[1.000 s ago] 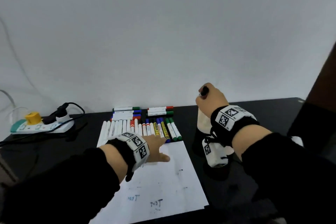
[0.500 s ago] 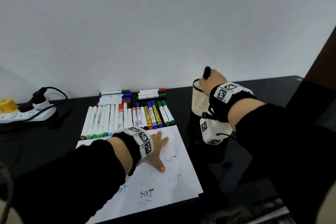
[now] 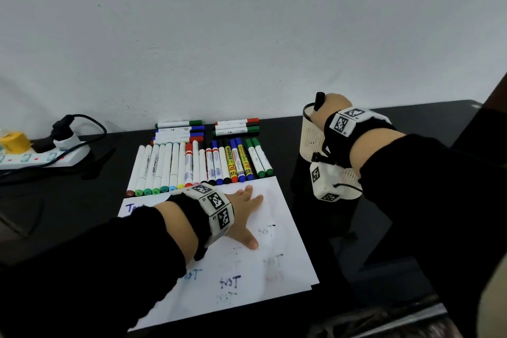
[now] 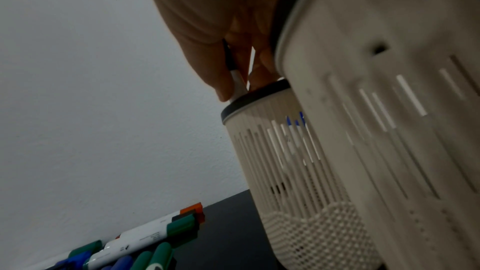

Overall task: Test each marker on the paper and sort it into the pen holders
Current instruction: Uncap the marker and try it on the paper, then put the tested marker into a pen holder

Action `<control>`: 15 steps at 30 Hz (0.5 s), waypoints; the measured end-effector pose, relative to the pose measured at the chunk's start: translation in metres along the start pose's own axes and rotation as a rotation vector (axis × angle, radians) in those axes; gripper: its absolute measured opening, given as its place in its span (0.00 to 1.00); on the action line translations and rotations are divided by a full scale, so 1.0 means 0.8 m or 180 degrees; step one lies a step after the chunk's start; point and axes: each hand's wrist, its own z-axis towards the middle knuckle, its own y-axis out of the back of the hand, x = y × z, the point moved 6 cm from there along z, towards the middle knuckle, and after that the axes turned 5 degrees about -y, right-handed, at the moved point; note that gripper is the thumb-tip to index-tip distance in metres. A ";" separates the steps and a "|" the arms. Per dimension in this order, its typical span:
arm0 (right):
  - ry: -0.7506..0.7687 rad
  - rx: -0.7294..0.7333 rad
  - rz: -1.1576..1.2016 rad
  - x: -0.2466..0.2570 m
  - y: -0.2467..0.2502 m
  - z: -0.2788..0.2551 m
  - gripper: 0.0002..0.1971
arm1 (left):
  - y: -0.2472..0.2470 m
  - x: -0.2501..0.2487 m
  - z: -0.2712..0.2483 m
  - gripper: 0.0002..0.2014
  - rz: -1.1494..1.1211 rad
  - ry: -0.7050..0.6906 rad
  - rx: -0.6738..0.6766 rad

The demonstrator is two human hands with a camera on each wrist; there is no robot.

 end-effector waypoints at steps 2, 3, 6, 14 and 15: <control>0.0035 -0.0020 -0.0009 0.000 -0.001 0.002 0.21 | 0.000 0.000 0.001 0.51 0.0006 -0.0004 0.0002; 0.0049 -0.0035 -0.0007 0.000 -0.001 0.002 0.21 | 0.000 0.000 0.001 0.51 0.0013 -0.0007 0.0000; 0.0052 -0.0037 0.0035 -0.001 -0.001 0.002 0.19 | -0.001 0.001 0.001 0.51 -0.0002 -0.0007 -0.0006; 0.0022 -0.0090 0.0359 -0.003 0.009 -0.010 0.06 | 0.000 0.002 0.001 0.51 -0.0079 -0.0004 -0.0028; 0.0044 -0.0080 0.0407 -0.004 0.010 -0.010 0.06 | -0.001 0.002 0.000 0.51 -0.0094 -0.0010 -0.0025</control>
